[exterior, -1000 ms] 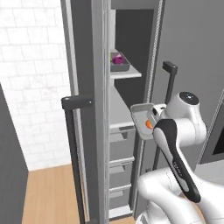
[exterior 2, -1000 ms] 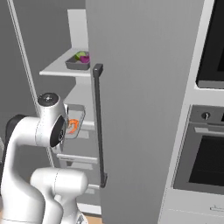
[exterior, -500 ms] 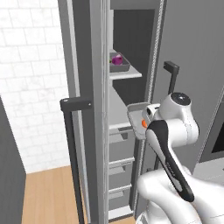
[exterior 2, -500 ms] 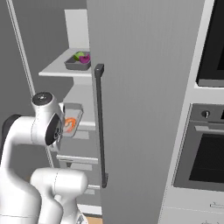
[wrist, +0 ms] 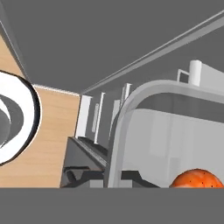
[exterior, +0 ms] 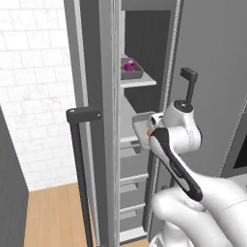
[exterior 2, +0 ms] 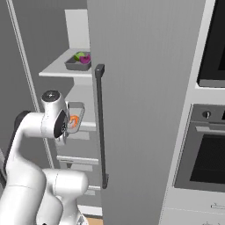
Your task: Take the meat container that has the shrimp and place it on the second highest rack of the freezer. Then take the vegetable container that has the onion and lemon wedge and place it on the highest rack of the freezer.
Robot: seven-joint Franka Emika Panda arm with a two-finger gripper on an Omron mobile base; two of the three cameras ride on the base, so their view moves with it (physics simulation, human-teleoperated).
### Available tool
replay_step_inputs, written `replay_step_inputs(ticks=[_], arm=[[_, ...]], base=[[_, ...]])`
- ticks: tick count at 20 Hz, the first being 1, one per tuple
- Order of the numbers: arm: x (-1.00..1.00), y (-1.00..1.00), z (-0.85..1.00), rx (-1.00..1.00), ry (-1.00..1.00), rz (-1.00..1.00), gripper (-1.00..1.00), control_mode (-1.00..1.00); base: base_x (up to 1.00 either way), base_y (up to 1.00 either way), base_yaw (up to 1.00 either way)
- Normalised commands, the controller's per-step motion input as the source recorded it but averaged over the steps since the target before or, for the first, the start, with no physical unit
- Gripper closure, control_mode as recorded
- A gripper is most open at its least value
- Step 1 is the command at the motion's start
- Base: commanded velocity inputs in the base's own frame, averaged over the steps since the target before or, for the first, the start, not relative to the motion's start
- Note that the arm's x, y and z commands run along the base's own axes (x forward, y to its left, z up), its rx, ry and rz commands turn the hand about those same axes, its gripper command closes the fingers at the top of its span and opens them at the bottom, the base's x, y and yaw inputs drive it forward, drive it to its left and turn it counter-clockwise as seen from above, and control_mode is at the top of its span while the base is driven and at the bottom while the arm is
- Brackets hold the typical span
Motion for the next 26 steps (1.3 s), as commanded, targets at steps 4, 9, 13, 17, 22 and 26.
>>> replay_step_inputs(ticks=[4, 9, 13, 17, 22, 26], arm=[[0.81, 0.32, -0.3, -0.01, 0.08, 0.13, 1.0, -1.0], [0.79, 0.24, -0.09, 0.0, 0.0, 0.0, 1.0, -1.0], [0.73, 0.13, -0.06, 0.0, 0.0, -0.02, 1.0, -1.0], [0.72, 0.09, -0.11, 0.0, 0.0, -0.02, 1.0, -1.0], [0.79, 0.1, -0.14, 0.0, 0.0, -0.02, 1.0, -1.0], [0.86, 0.07, -0.3, -0.02, 0.0, -0.02, 1.0, -1.0]], base=[[0.0, 0.0, 0.0], [0.0, 0.0, 0.0], [0.0, 0.0, 0.0], [0.0, 0.0, 0.0], [0.0, 0.0, 0.0], [0.0, 0.0, 0.0]])
